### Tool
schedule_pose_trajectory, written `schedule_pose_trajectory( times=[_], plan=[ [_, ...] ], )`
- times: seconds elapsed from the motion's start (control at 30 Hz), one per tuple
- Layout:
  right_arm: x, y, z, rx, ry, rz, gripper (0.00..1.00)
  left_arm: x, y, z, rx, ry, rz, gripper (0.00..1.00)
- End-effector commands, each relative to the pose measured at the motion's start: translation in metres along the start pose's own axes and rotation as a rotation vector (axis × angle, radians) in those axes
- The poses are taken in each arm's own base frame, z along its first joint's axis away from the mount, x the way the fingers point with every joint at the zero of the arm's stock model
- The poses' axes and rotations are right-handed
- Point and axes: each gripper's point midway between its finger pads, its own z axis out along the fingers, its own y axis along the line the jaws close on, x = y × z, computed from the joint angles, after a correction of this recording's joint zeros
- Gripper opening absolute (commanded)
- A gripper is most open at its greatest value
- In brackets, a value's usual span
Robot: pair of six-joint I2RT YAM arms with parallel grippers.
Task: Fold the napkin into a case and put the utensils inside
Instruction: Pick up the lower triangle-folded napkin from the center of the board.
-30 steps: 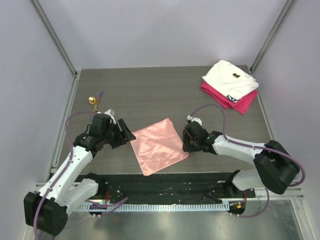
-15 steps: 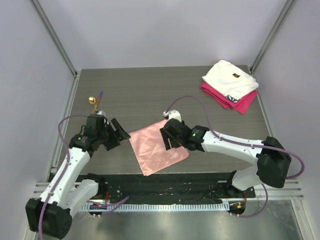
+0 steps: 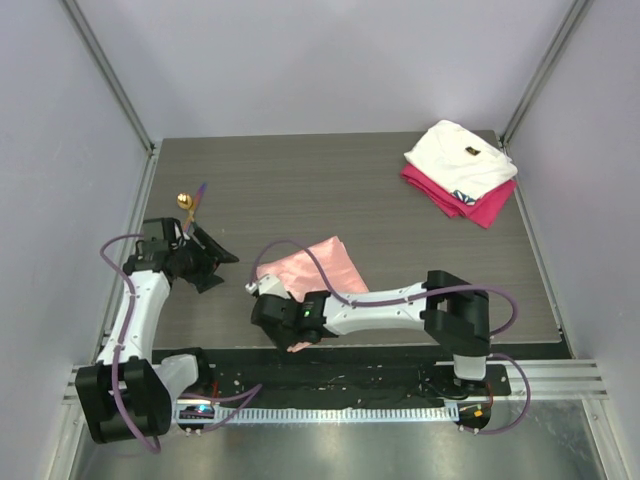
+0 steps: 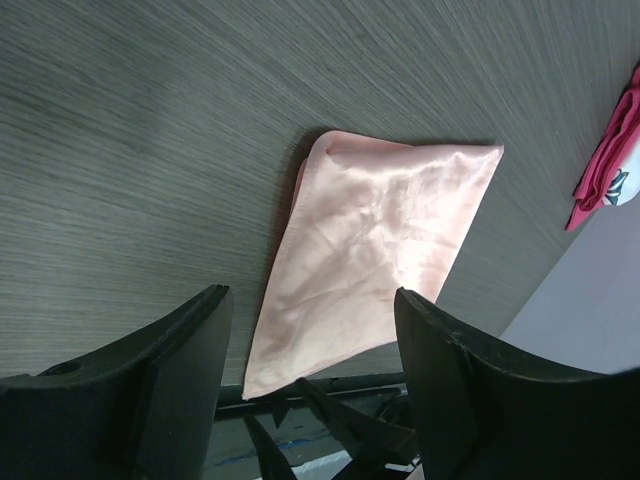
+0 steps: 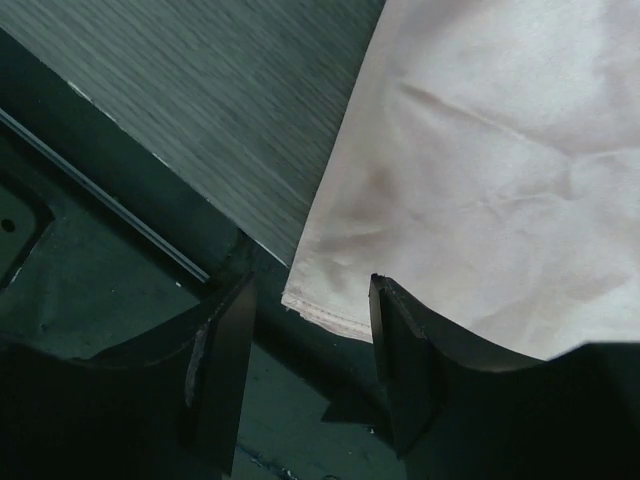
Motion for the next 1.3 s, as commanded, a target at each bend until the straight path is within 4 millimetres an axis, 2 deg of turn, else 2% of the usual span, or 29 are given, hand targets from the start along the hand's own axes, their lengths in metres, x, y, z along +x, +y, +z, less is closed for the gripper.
schedule_pose_trajectory(
  times=[0.0,0.27,0.57,0.67,0.87,0.97,1.1,1.27],
  plan=[
    [-0.013,0.014,-0.005,-0.011,-0.02,0.031,0.56,-0.005,-0.014,-0.003,0.076,0.022,0.035,0.7],
    [-0.012,0.021,0.009,-0.006,-0.001,0.035,0.56,-0.006,-0.014,0.006,0.1,0.036,0.018,0.7],
    [-0.014,0.008,0.028,0.036,0.001,0.057,0.56,-0.007,-0.013,0.011,0.107,0.05,0.017,0.7],
    [-0.015,-0.001,0.033,0.034,0.008,0.073,0.56,-0.007,-0.013,0.013,0.106,0.058,0.017,0.7],
    [-0.014,-0.036,0.046,0.086,0.022,0.096,0.56,-0.009,-0.013,0.018,0.108,0.066,0.013,0.7],
    [-0.016,-0.041,0.046,0.107,0.021,0.068,0.56,-0.01,-0.014,0.019,0.111,0.07,0.015,0.7],
    [-0.025,-0.028,0.037,0.072,0.007,0.06,0.56,-0.012,-0.014,0.02,0.107,0.066,0.017,0.7],
    [-0.034,-0.021,0.025,0.074,-0.009,0.066,0.56,-0.012,-0.012,0.021,0.105,0.069,0.014,0.69]
  ],
)
